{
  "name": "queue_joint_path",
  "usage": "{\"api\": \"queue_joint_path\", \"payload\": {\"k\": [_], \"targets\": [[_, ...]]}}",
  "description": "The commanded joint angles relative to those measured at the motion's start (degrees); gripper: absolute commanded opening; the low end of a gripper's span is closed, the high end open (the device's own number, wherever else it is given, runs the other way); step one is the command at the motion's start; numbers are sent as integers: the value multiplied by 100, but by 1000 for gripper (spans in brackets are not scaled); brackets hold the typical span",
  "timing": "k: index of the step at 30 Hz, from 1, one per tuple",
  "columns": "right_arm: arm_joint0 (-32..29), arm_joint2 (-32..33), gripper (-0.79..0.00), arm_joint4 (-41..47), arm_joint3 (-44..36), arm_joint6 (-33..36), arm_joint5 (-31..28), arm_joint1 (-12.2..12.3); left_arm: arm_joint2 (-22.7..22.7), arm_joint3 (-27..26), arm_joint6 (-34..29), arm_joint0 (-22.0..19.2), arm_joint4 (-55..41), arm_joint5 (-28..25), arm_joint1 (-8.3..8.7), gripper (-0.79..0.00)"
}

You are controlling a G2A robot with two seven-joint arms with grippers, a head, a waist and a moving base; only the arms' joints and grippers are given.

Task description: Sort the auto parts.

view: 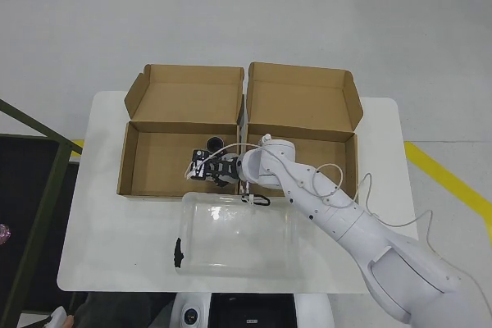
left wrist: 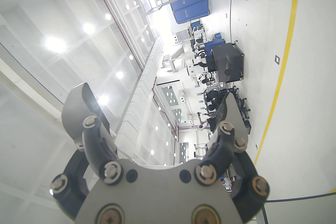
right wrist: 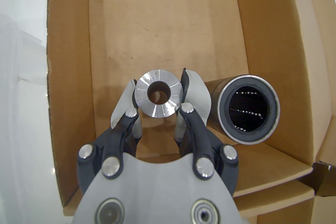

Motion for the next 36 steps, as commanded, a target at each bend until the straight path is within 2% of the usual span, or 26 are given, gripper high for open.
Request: {"api": "queue_joint_path", "payload": {"k": [1,4,11,20,28,36], "targets": [[7,-2,-576,-16,32,1,-19,-16,0,0,0,0,0,0,0,0],[3,0,-529,-50,41,7,-53,-36,0,0,0,0,0,0,0,0],[-47,147,-502,-33,-235,-62,-141,-24,0,0,0,0,0,0,0,0],[-341,638,-468,112,-1268,-272,-180,121,0,0,0,0,0,0,0,0],[-1311,1440,-440,-22,-2619,-588,-367,471,0,0,0,0,0,0,0,0],[-2772,2623,-419,-607,-3865,-1406,-217,870,0,0,0,0,0,0,0,0]]}}
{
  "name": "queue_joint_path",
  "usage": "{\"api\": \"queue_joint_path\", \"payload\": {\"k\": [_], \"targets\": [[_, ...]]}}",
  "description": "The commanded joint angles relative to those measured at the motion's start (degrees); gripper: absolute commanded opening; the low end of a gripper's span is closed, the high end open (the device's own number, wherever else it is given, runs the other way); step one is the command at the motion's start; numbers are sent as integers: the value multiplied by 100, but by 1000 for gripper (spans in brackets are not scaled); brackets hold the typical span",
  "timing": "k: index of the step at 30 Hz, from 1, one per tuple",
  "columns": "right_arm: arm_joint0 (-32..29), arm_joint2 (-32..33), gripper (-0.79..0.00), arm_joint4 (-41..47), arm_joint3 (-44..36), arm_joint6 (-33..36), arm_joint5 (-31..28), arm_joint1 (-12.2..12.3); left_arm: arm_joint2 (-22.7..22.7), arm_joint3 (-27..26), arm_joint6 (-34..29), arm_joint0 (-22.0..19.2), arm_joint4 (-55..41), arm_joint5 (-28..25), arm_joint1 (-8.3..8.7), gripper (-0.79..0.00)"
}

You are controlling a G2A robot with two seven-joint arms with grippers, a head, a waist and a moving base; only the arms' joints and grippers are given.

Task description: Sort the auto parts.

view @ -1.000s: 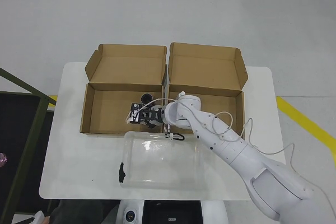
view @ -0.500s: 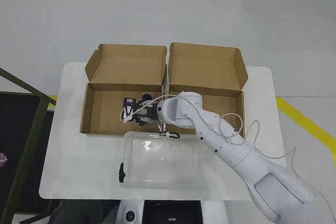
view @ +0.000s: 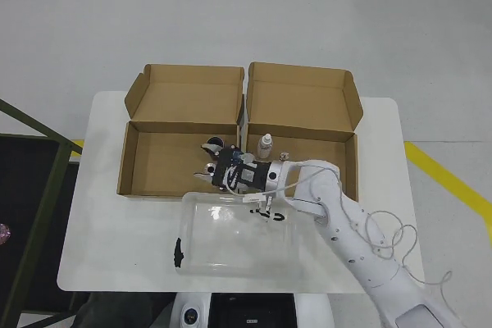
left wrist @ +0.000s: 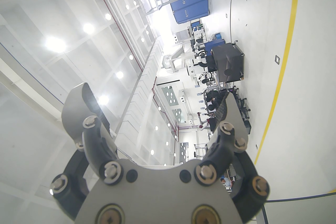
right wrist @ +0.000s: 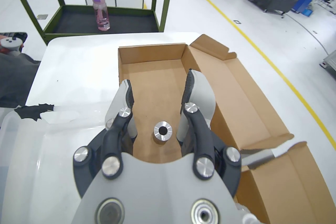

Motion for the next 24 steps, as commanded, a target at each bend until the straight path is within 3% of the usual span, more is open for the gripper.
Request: {"api": "queue_joint_path", "payload": {"k": [1,13,24], "targets": [[-358,294,-416,-104,-281,-196,-8,79,0,0,0,0,0,0,0,0],[-2226,2025,-416,-769,-1294,-1455,-287,498,0,0,0,0,0,0,0,0],[-3178,3092,-403,-975,-1221,-2397,61,677,0,0,0,0,0,0,0,0]]}}
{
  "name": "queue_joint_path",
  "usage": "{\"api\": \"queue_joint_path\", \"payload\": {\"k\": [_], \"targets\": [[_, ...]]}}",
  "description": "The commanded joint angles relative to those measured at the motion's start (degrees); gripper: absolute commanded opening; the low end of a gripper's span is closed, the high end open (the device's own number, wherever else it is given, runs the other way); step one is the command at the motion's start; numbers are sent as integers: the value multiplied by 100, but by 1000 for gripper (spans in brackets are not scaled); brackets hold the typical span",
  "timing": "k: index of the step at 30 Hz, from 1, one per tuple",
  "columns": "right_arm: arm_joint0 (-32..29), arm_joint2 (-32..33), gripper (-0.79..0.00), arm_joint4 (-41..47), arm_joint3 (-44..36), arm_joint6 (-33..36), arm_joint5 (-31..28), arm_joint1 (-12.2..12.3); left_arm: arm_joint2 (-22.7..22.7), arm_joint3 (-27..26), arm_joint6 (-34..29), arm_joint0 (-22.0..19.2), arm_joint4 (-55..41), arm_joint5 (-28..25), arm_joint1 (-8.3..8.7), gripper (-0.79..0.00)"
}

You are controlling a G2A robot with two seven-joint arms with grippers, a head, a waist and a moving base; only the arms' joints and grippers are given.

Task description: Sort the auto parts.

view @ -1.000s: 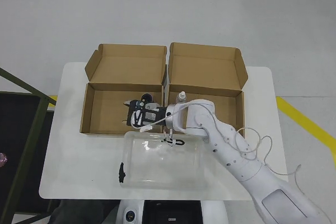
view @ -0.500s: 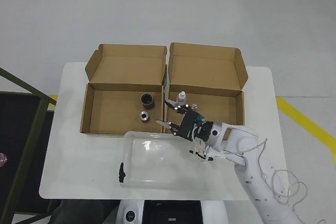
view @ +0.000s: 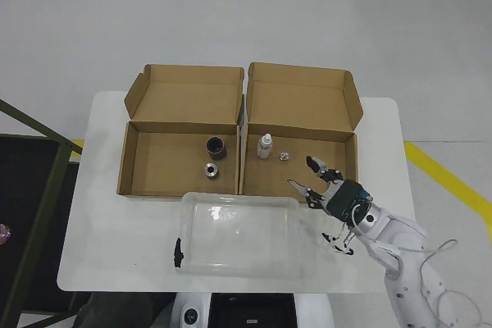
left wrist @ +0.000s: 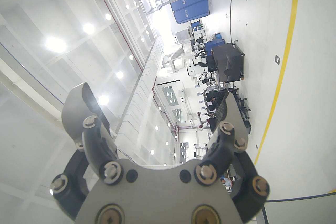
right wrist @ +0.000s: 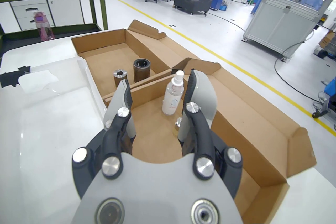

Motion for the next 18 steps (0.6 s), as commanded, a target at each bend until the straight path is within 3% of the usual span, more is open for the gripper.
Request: {"api": "queue_joint_path", "payload": {"k": [1,7,9,11,14,17,18], "targets": [[-98,163,-403,-18,30,-132,76,22,0,0,0,0,0,0,0,0],[-369,600,-394,-58,119,-492,220,89,0,0,0,0,0,0,0,0],[-458,704,-348,-121,139,-610,176,114,0,0,0,0,0,0,0,0],[-529,822,-219,-164,183,-694,192,136,0,0,0,0,0,0,0,0],[-622,961,-163,-137,258,-772,294,157,0,0,0,0,0,0,0,0],[-658,1033,-6,-120,300,-810,328,176,0,0,0,0,0,0,0,0],[-665,1044,-6,-115,307,-837,343,181,0,0,0,0,0,0,0,0]]}}
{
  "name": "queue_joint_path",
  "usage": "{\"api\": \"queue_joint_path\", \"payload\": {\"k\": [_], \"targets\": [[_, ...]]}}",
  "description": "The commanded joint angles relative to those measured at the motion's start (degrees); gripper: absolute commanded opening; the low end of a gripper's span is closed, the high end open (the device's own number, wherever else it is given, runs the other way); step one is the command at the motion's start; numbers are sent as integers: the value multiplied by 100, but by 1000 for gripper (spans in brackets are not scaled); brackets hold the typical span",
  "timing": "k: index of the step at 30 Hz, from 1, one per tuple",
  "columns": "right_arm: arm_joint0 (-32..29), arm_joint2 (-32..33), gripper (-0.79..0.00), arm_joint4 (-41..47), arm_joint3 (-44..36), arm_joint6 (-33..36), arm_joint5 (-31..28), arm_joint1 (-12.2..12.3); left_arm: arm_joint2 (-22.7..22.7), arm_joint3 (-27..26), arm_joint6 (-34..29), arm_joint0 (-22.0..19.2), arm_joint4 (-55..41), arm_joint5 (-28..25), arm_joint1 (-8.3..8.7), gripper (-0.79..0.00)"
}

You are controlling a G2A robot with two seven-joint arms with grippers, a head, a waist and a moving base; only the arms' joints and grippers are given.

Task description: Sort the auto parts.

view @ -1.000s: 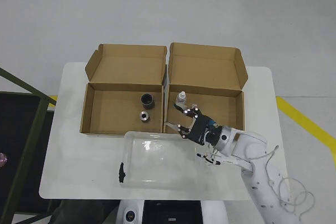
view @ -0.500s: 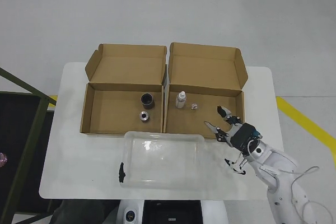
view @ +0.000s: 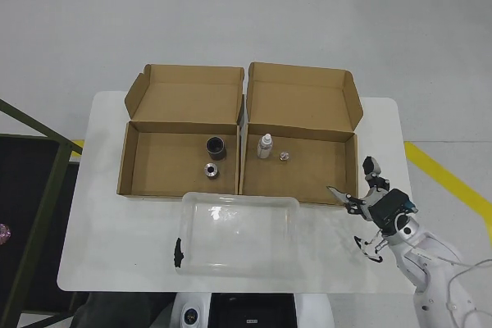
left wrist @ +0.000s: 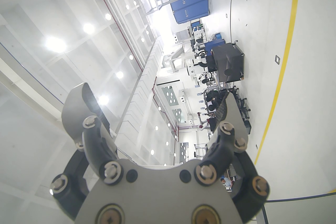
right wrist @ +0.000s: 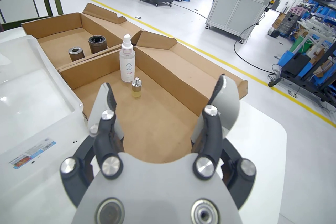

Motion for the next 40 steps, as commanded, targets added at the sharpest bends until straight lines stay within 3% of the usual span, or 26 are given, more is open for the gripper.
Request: {"api": "queue_joint_path", "payload": {"k": [1,7,40], "targets": [[-13,23,0,-8,15,-40,15,11,0,0,0,0,0,0,0,0],[-107,115,0,-62,-1,-287,165,37,0,0,0,0,0,0,0,0],[-107,115,0,-62,-1,-287,165,37,0,0,0,0,0,0,0,0]]}}
